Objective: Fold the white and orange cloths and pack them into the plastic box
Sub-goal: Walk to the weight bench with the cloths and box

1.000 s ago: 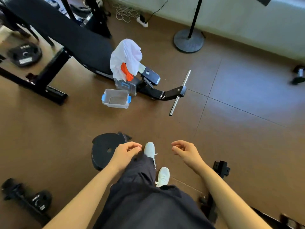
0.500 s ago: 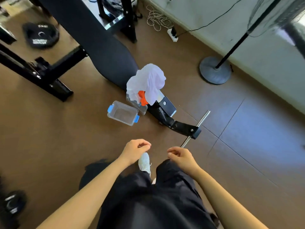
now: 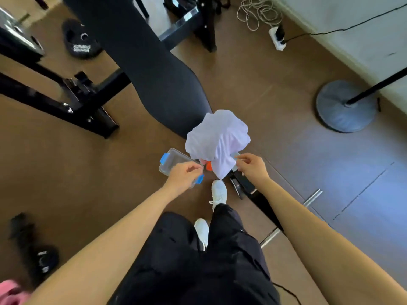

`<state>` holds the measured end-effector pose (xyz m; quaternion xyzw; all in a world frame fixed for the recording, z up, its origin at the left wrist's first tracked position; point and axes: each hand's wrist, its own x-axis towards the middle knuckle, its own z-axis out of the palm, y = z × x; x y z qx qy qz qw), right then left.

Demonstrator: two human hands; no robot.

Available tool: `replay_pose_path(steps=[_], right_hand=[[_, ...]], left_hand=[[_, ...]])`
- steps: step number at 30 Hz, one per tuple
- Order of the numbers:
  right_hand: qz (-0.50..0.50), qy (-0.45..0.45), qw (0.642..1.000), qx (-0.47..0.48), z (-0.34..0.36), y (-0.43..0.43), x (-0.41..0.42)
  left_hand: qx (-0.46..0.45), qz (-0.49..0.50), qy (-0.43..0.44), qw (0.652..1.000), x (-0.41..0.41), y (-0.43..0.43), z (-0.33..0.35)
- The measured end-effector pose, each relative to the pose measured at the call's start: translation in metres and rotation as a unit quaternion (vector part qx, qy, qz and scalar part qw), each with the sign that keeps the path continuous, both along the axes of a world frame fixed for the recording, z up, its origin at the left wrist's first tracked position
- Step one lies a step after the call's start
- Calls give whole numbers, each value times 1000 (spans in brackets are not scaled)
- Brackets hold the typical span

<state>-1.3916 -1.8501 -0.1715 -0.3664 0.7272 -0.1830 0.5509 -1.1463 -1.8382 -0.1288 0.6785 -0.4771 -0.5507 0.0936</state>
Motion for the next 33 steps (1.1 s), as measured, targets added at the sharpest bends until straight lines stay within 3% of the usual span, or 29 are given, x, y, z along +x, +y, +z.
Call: replay_pose_path(steps=[4,8,11,15,19,24,29,31,33], right_hand=[[-104,-25,990,97,-59,-64,-15],[-218,-106,954,178,-101,-93,-18],[-284,-127,933,182,-114,-108,-14],[-368,-97,914,140,-97,-114,-5],[-277,-44,960,16,-47,-113,-3],[-58,-78,992,-76,20,-114,15],[134,-66,980,-135,74,-103,55],[179,-73,967,-163,91,-98,67],[219,-78,954,-190,104,-93,77]], left_hand=[[-31,-3,-62,998,-25,-74,-33],[-57,-55,-90,993,-48,-128,-68],[-62,-146,-139,978,-53,-147,-96],[-96,-123,-118,981,-47,-150,-103],[-75,-114,-103,985,-29,-148,-92],[-21,-137,-71,988,6,-149,-60],[-84,-97,50,990,29,-158,15],[-109,-147,89,979,40,-157,37],[-159,-267,41,950,56,-154,50]])
